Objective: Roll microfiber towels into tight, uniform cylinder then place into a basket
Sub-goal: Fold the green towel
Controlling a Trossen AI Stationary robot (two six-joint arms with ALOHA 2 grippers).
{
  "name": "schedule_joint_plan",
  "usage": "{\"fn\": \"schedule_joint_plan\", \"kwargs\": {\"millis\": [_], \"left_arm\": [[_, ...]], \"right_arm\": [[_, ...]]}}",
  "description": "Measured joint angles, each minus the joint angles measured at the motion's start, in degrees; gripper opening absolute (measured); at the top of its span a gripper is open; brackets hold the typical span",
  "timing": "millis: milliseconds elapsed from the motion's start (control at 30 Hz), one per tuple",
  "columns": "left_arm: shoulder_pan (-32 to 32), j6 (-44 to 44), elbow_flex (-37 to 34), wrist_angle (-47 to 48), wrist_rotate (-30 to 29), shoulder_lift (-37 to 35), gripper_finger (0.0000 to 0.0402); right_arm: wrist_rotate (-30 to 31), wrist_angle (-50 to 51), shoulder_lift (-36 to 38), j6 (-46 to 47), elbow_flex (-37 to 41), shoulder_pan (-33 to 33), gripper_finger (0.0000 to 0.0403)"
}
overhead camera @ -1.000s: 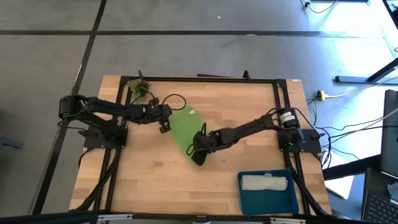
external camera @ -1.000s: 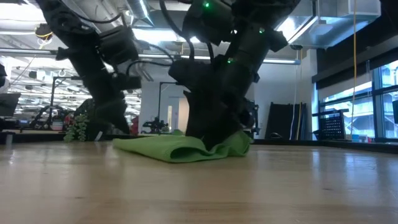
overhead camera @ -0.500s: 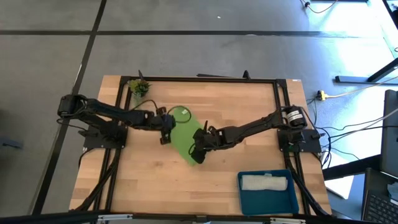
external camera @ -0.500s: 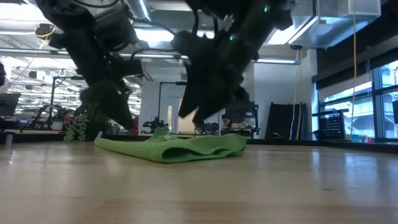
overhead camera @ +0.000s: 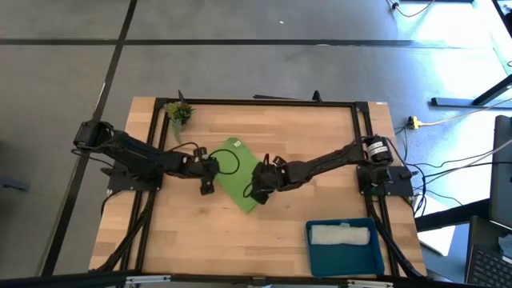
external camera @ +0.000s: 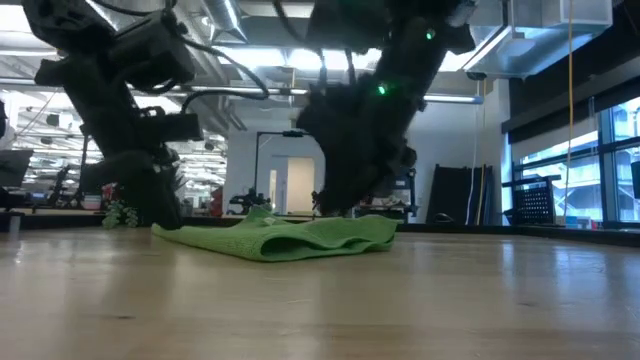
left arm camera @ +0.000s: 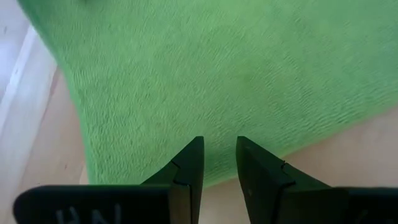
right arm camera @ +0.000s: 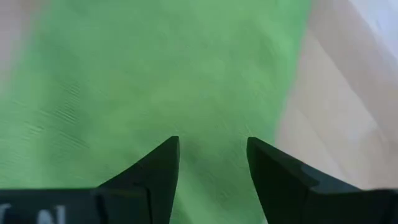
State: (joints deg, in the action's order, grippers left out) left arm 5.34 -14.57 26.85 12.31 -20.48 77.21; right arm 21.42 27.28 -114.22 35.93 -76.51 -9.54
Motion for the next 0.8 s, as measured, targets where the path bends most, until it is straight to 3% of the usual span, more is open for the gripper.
{"fn": "schedule_joint_plan", "kwargs": {"millis": [467, 800], "left_arm": [[-7.16, 7.13, -1.16, -0.46, -0.11, -0.02, 0.0082], [-14.54, 14.07, -1.20, -4.77, 0.07, -0.02, 0.0082]], "right_arm": [[-3.26, 0.89, -5.40, 7.96, -0.29, -1.39, 0.0191], [-4.62, -7.21, -5.95, 10.31, -0.07, -4.87, 0.0191]]}}
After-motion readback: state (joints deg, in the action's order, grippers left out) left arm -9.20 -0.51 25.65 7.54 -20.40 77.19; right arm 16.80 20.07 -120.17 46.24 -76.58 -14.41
